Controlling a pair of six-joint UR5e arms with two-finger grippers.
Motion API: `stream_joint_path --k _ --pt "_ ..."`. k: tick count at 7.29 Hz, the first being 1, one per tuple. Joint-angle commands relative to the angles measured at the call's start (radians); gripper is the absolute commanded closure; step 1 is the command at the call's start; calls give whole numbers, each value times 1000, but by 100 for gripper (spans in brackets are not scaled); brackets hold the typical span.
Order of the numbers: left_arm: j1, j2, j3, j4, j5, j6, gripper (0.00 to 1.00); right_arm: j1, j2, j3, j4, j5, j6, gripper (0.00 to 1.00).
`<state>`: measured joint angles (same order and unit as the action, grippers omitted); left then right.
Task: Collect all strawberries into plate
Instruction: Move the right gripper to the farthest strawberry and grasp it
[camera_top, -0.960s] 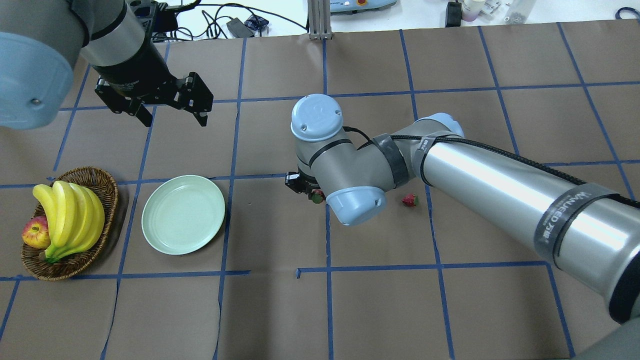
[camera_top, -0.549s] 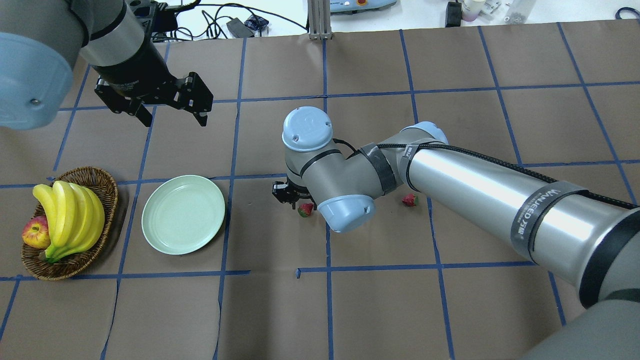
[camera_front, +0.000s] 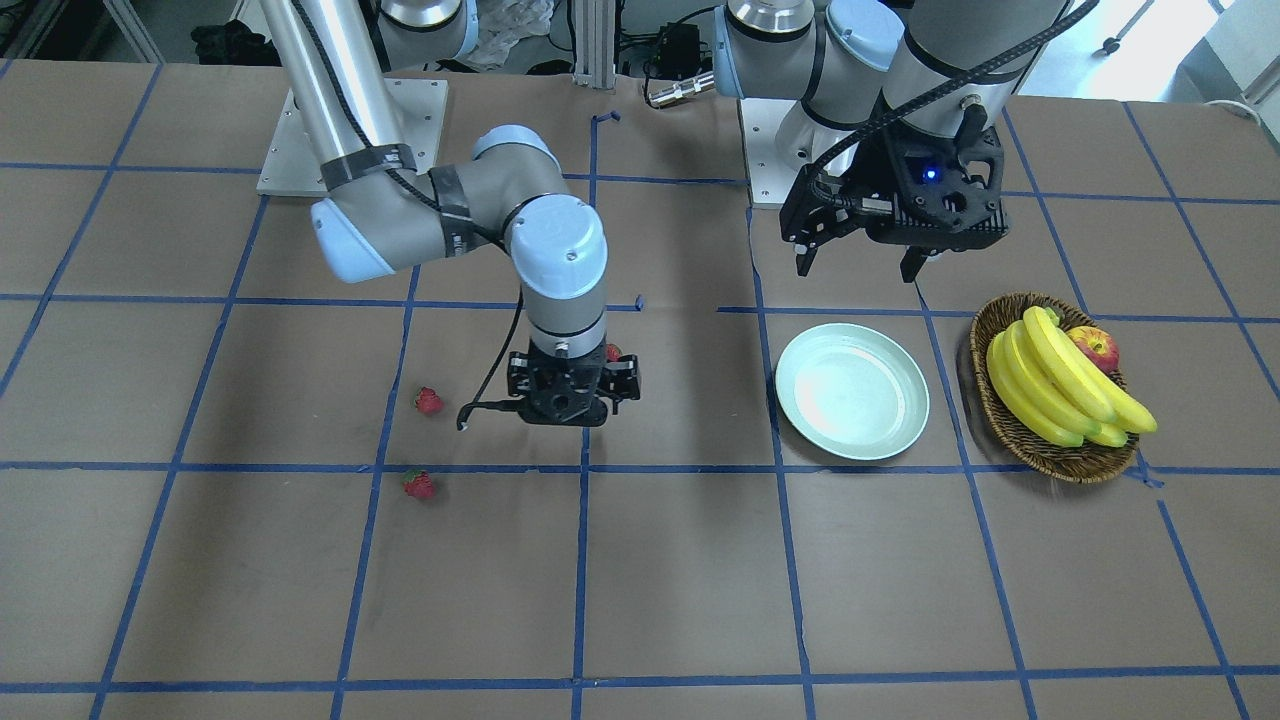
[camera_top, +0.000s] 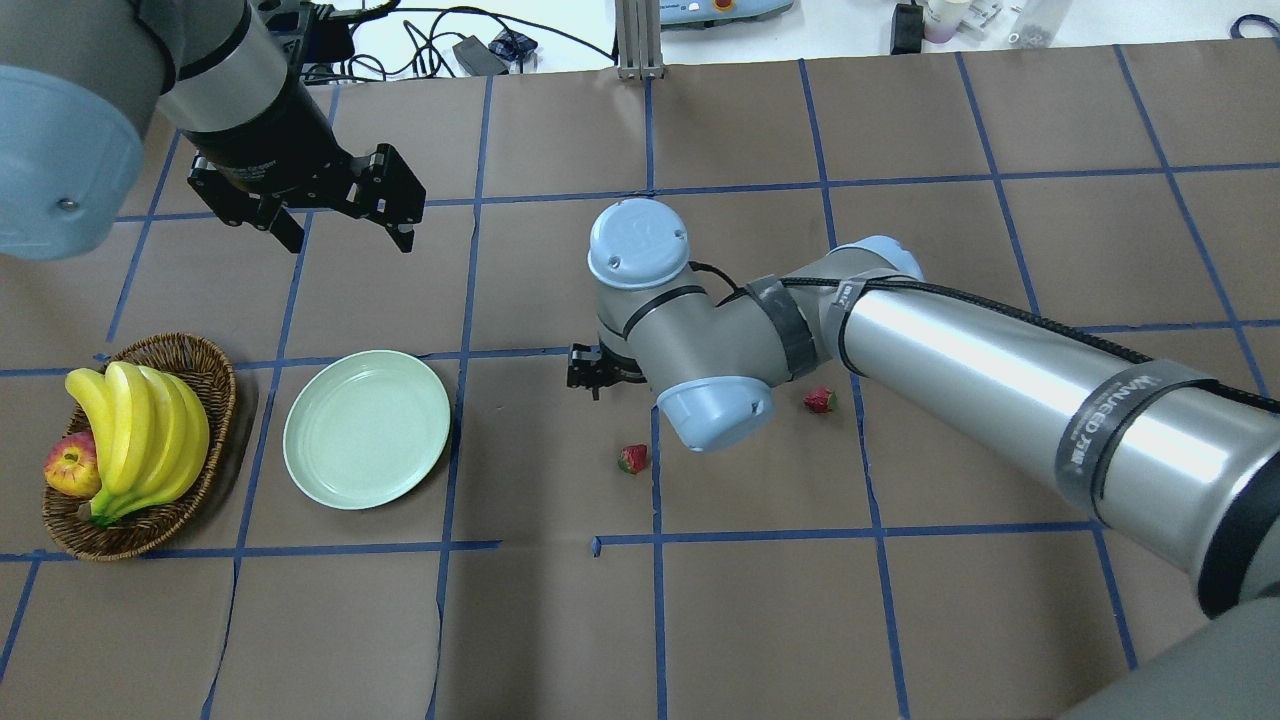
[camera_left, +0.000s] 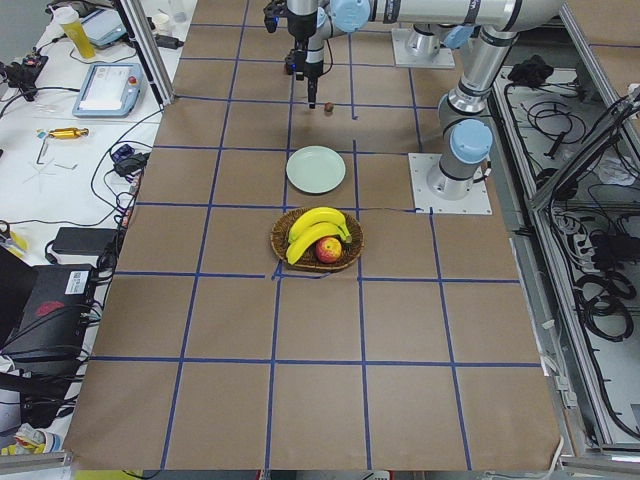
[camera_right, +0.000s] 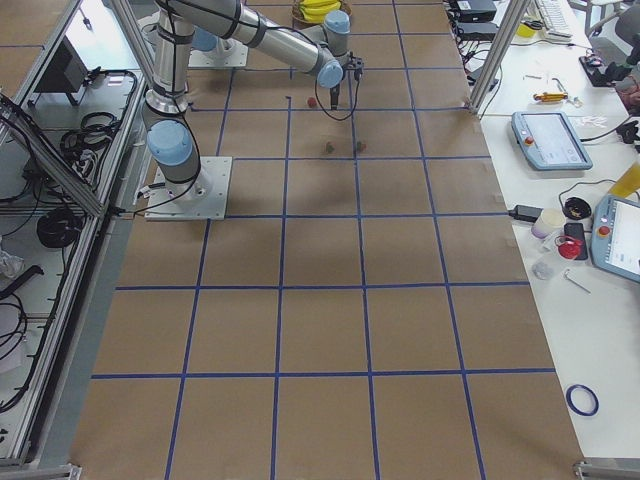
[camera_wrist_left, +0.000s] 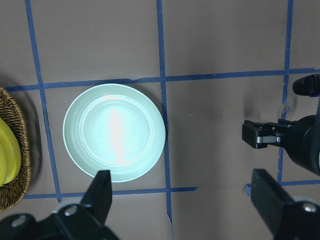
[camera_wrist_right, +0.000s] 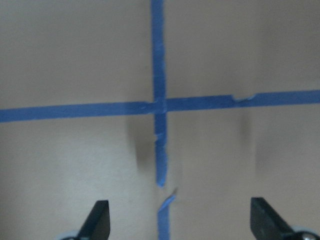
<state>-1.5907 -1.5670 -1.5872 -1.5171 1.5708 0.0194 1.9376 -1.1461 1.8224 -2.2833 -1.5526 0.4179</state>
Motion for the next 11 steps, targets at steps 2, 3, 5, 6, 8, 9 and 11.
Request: stream_joint_path --k 2,3,5,6,8,9,11 --pt "0 -2 -2 0 0 -1 0 -237 -41 52 -2 -26 -317 0" --pt "0 -2 -4 0 0 1 0 -271 -28 49 -4 -43 -380 0" --pt "0 -4 -4 0 0 1 0 -281 14 26 -18 -61 -390 0" --pt "0 -2 -5 0 0 1 0 -281 31 20 -18 -64 -395 0" --pt "0 -2 -5 0 0 1 0 -281 37 31 -33 -63 -393 43" --pt "0 -2 -5 0 0 1 0 -281 37 31 -34 -61 -393 75" --pt "0 -2 -5 0 0 1 0 -281 37 18 -45 -61 -393 100"
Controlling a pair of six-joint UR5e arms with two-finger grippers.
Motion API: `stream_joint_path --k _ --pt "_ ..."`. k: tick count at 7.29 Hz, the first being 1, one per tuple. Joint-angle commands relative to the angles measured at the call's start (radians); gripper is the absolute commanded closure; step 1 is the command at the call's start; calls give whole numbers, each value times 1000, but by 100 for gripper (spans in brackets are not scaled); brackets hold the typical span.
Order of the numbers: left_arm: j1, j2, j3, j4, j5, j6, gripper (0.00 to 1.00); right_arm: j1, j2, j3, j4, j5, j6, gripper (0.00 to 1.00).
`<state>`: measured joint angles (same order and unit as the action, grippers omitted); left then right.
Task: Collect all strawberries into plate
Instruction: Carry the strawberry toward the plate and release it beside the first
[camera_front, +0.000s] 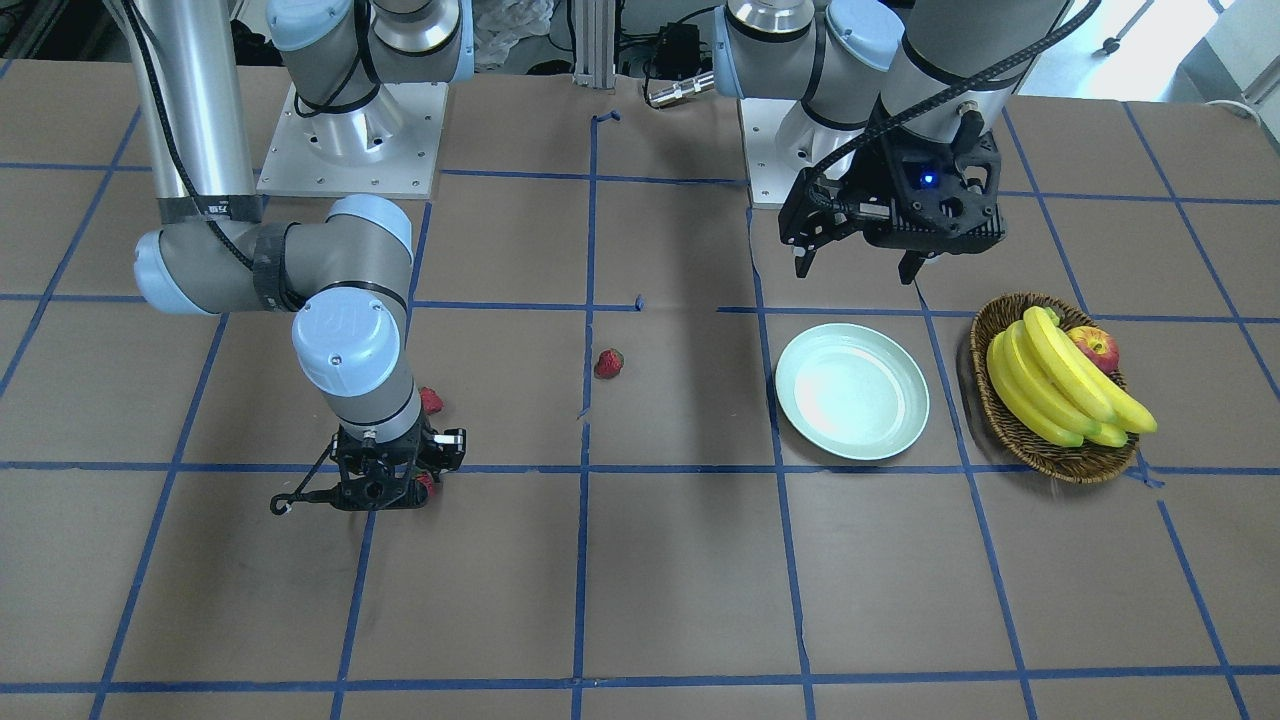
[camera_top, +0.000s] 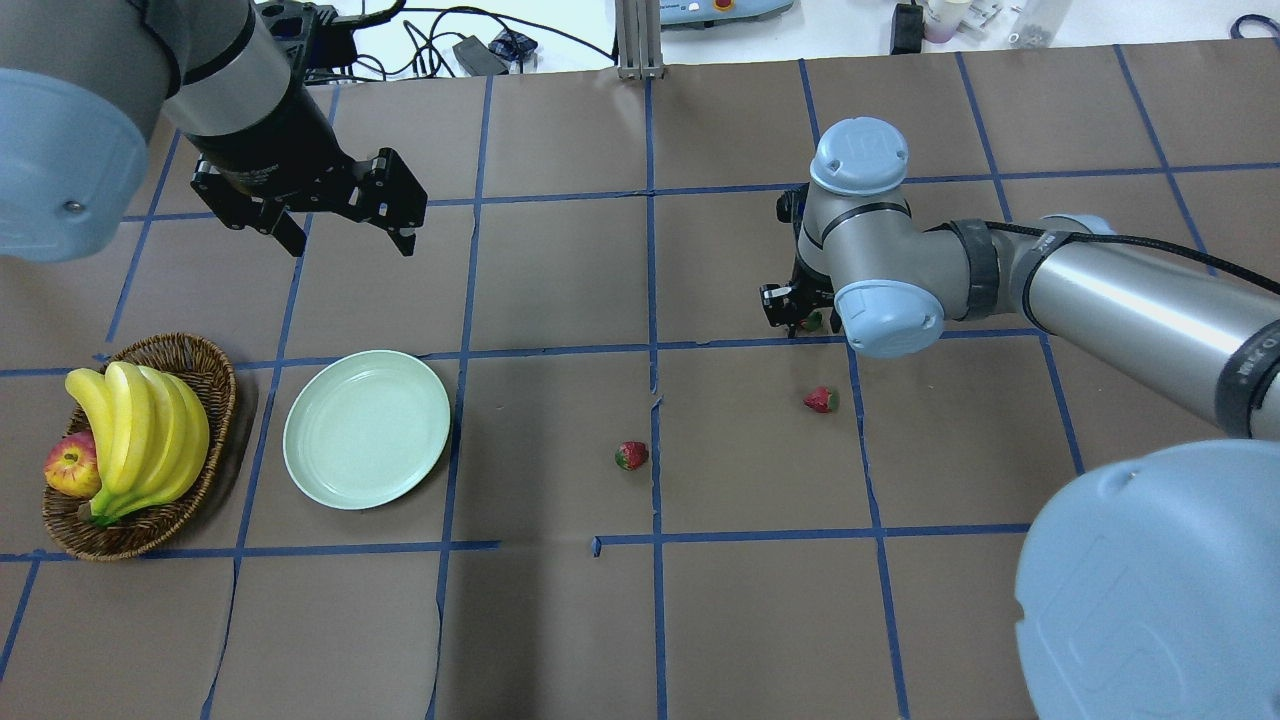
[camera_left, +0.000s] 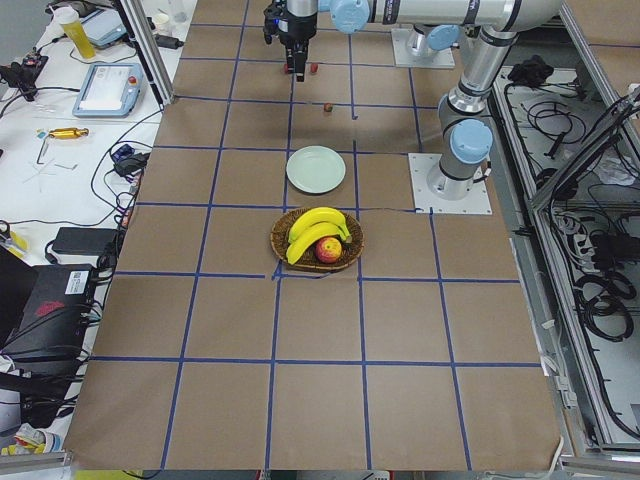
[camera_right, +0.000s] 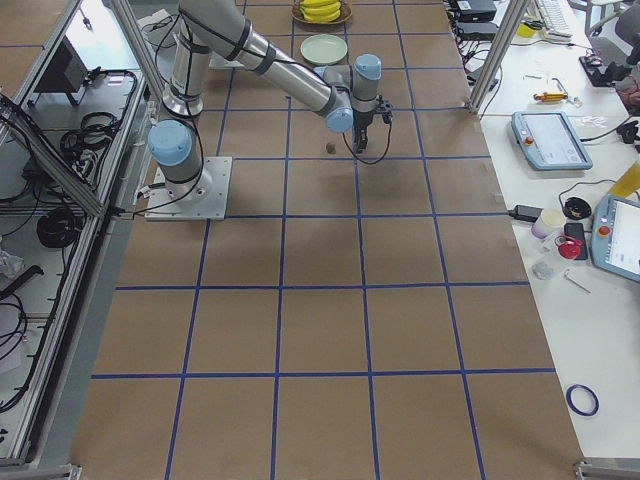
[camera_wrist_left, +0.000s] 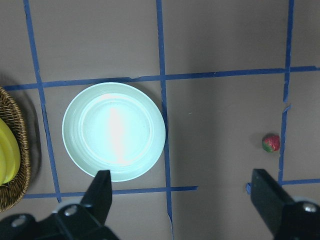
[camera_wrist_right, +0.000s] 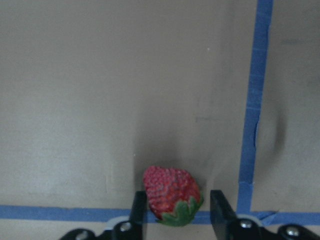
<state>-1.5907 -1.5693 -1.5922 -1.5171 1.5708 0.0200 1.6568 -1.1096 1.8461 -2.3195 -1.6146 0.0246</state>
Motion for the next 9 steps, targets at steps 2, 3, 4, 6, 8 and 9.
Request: stream_joint_path --k 2,3,4,6,8,9 --pt "0 0 0 0 0 0 0 6 -15 -19 -57 31 61 100" --pt "0 -1 1 0 0 -2 0 44 -19 -57 -52 76 189 100" --pt "0 -1 2 0 0 0 0 133 -19 -79 -46 79 281 100" --pt "0 -1 2 0 0 -2 0 309 -13 -77 -47 81 484 100" --pt "0 0 2 0 0 -2 0 461 8 -80 -47 79 616 100" --pt "-2 0 2 0 0 -2 0 484 40 -77 -51 91 627 100"
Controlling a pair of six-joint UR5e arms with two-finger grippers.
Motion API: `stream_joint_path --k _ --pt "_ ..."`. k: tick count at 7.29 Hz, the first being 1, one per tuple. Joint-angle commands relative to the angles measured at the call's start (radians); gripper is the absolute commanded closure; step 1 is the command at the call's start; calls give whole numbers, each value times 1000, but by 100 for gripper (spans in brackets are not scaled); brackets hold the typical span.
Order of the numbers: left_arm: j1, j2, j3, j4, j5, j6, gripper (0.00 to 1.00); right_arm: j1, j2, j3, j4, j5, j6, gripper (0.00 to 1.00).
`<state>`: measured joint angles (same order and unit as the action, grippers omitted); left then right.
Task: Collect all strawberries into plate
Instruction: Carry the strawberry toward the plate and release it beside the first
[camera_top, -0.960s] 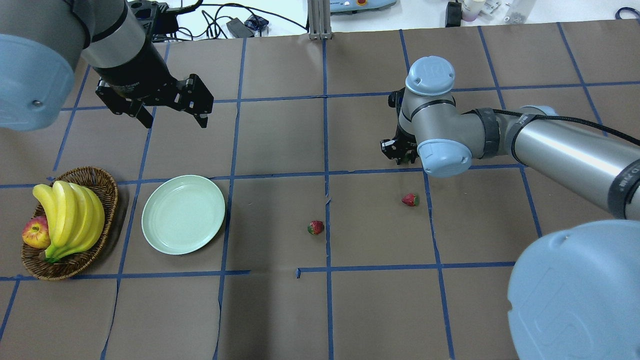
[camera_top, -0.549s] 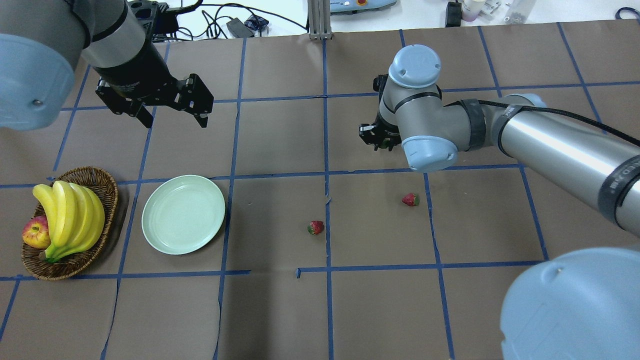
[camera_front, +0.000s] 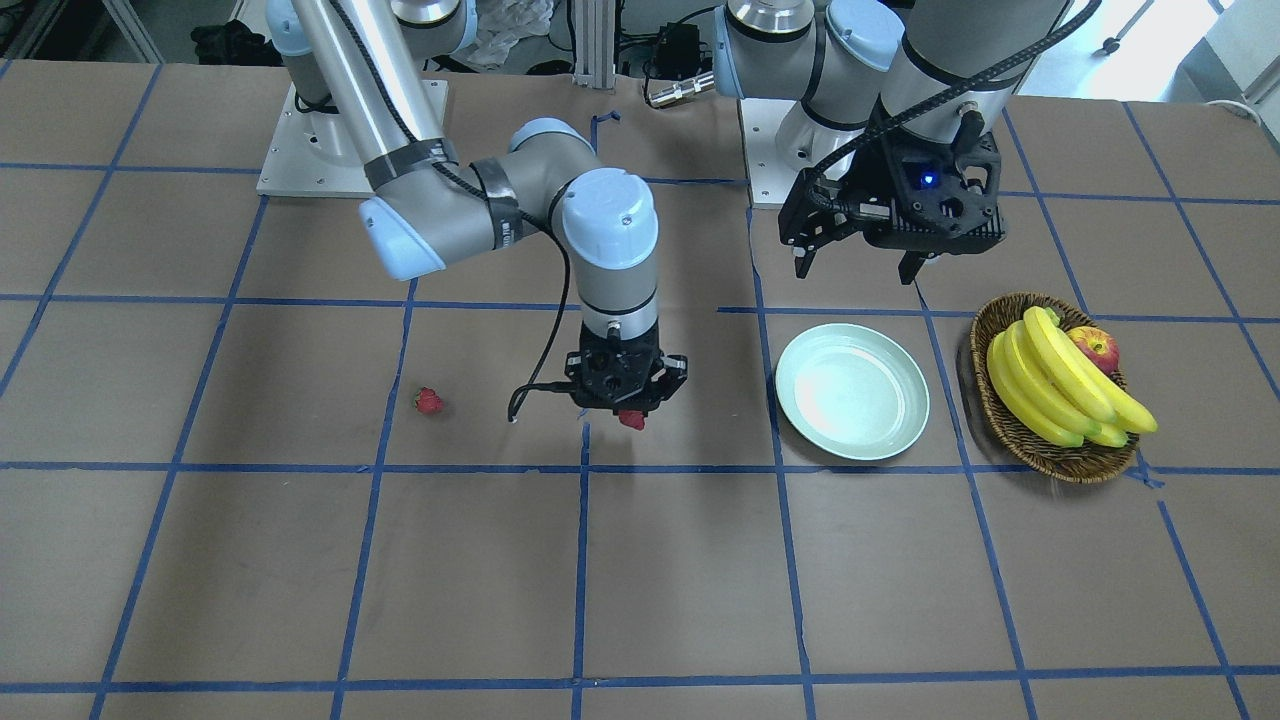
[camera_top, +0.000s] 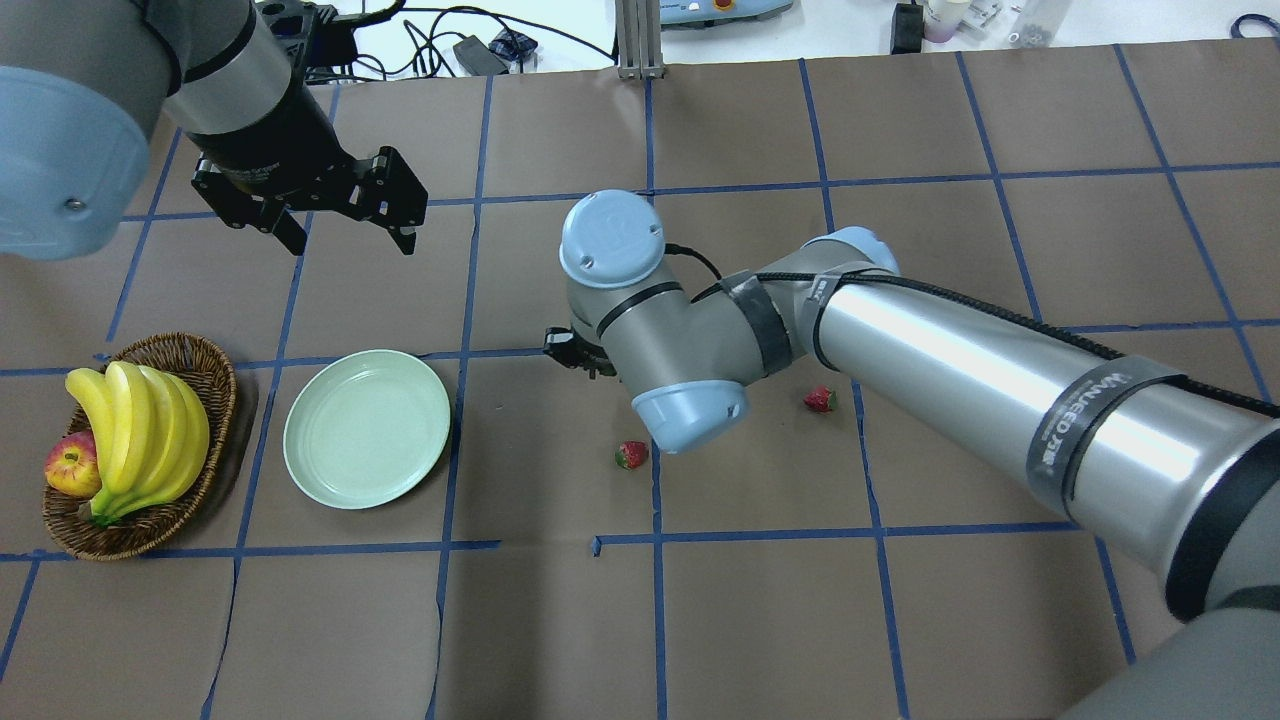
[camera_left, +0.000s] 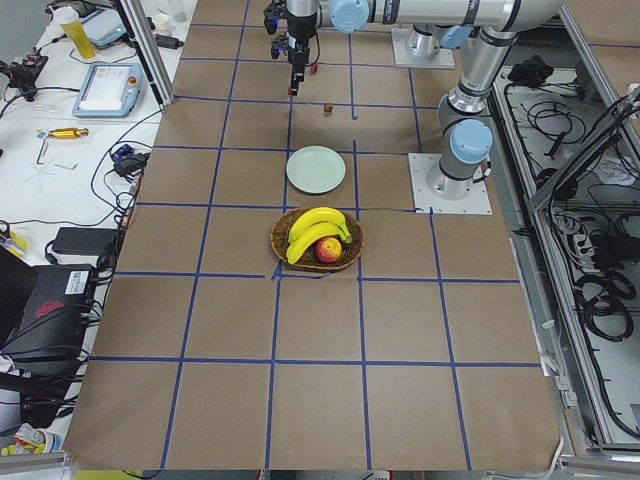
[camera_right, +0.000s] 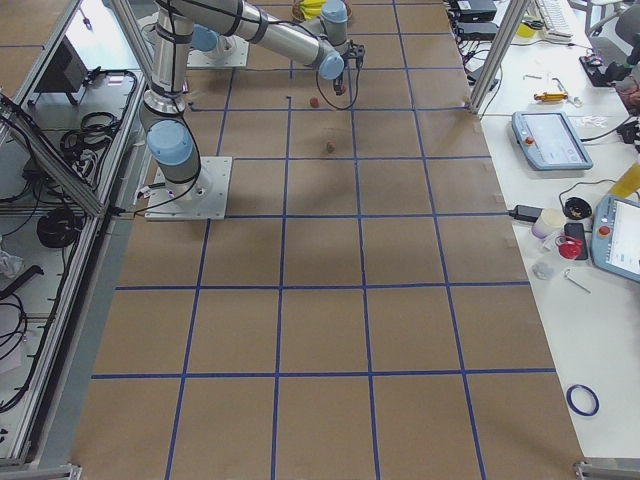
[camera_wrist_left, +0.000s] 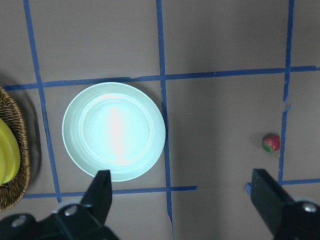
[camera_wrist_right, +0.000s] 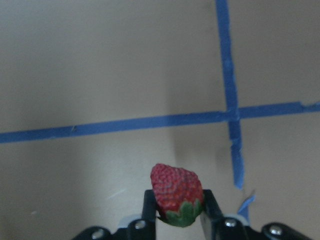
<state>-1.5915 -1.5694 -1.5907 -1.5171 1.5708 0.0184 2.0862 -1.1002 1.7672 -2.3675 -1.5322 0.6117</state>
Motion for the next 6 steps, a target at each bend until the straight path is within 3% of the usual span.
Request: stream_joint_path --k 1,2,3,5,6 --pt "1 0 0 0 0 0 0 61 45 6 -4 41 40 86" --pt "1 2 -2 0 0 0 0 60 48 3 -4 44 37 11" --pt "1 2 -2 0 0 1 0 60 45 3 -1 46 27 0" --pt "-1 3 0 0 0 2 0 43 30 5 -6 14 14 0" --pt "1 2 0 0 0 2 0 -3 13 8 -3 -76 -30 0"
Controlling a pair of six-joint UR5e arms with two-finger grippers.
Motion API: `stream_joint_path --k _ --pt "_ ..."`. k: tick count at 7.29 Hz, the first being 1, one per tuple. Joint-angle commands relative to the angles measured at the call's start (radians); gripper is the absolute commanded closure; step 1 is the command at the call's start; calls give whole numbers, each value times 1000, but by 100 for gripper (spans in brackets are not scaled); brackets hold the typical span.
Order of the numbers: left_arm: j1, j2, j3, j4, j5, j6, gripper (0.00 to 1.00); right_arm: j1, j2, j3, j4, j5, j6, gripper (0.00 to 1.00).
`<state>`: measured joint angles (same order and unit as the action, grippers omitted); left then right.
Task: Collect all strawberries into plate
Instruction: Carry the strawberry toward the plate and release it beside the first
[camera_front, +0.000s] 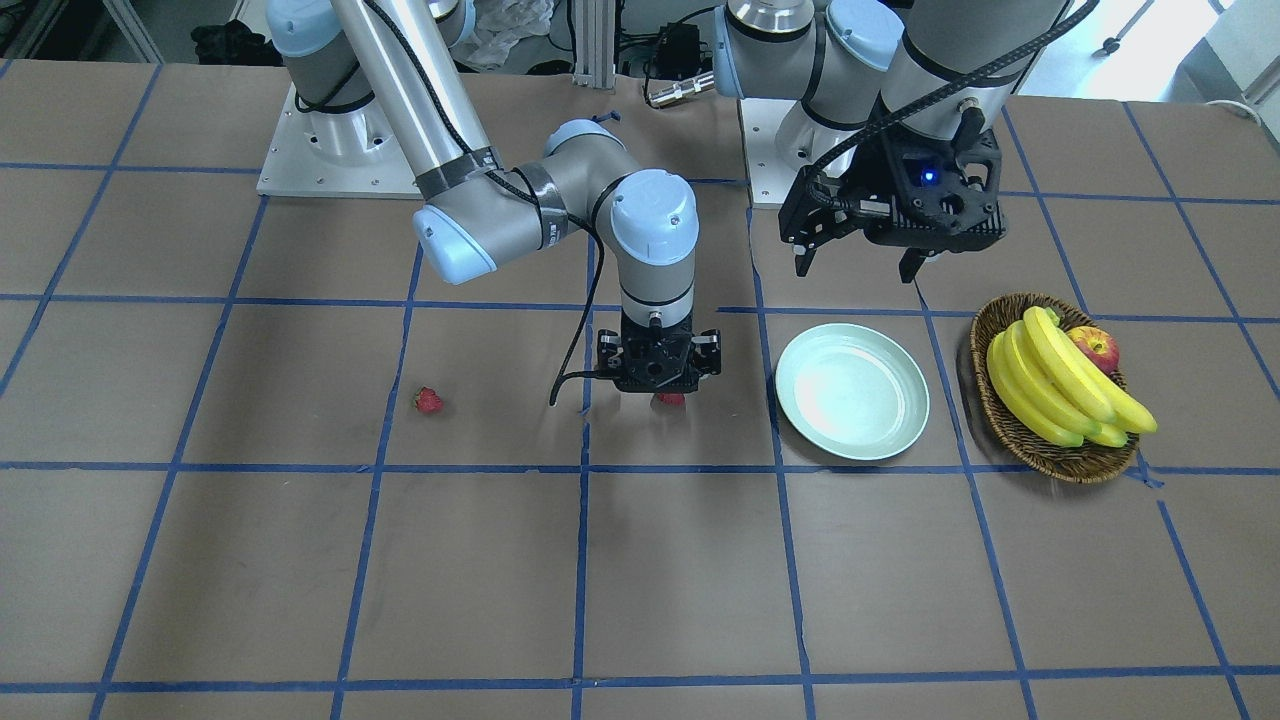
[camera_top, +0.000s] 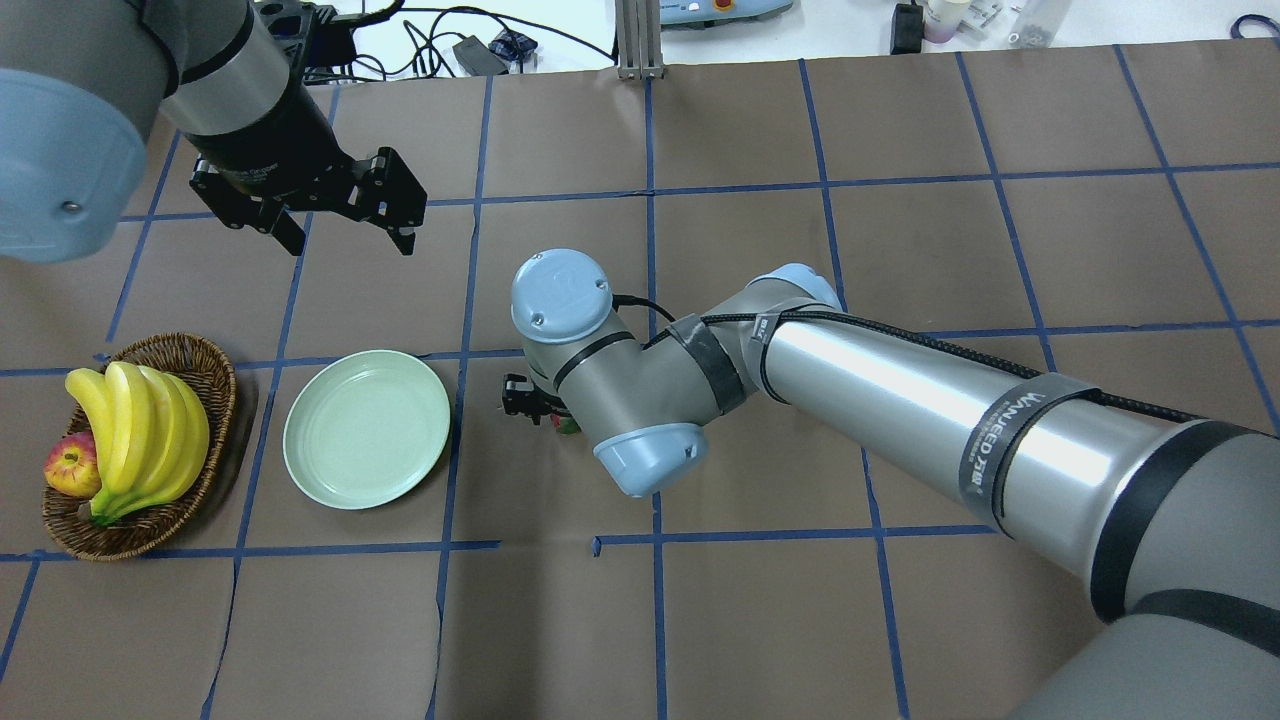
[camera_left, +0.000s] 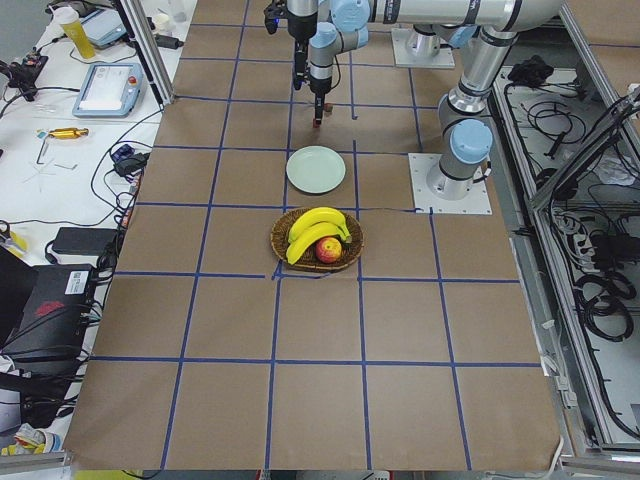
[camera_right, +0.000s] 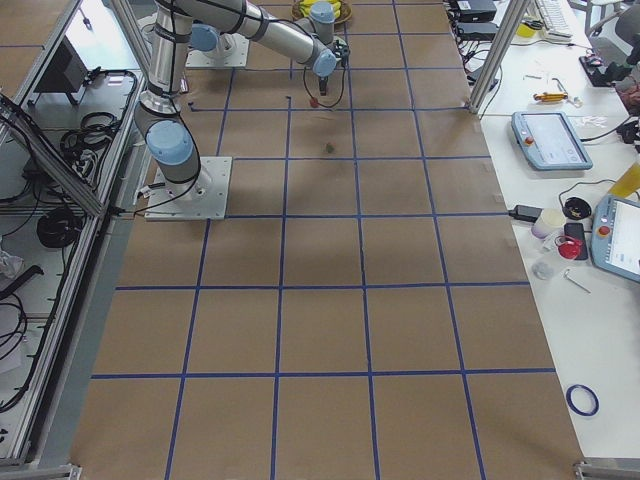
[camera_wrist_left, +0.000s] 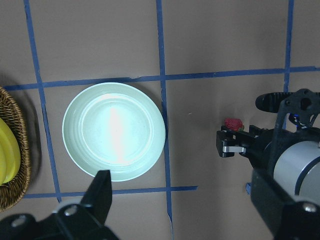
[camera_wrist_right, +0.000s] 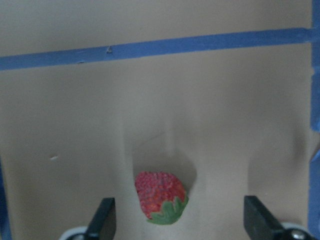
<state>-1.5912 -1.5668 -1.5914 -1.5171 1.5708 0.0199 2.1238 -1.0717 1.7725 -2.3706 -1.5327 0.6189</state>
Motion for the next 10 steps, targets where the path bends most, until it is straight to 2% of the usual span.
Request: stream_joint_path --k 1,3,4,5,7,8,9,10 --pt "-1 -1 1 0 0 0 0 -142 -24 17 7 -133 -60 0" --pt "-1 -2 -1 0 0 0 0 -337 -103 141 10 -135 -393 0" --pt "-1 -2 -4 0 0 0 0 -411 -163 210 16 -124 -483 0" --pt "-1 -1 -10 0 0 0 0 -447 -197 272 11 -119 -557 0" --pt "-3 -1 -16 2 0 0 0 -449 -197 306 0 -119 -565 0" --pt "-3 -1 -16 2 0 0 0 -449 -197 309 -2 -116 -568 18" --pt "-3 1 -16 2 0 0 0 -449 -195 309 -1 -109 -570 67" --pt "-3 -1 -16 2 0 0 0 -449 -195 312 2 -98 -568 91"
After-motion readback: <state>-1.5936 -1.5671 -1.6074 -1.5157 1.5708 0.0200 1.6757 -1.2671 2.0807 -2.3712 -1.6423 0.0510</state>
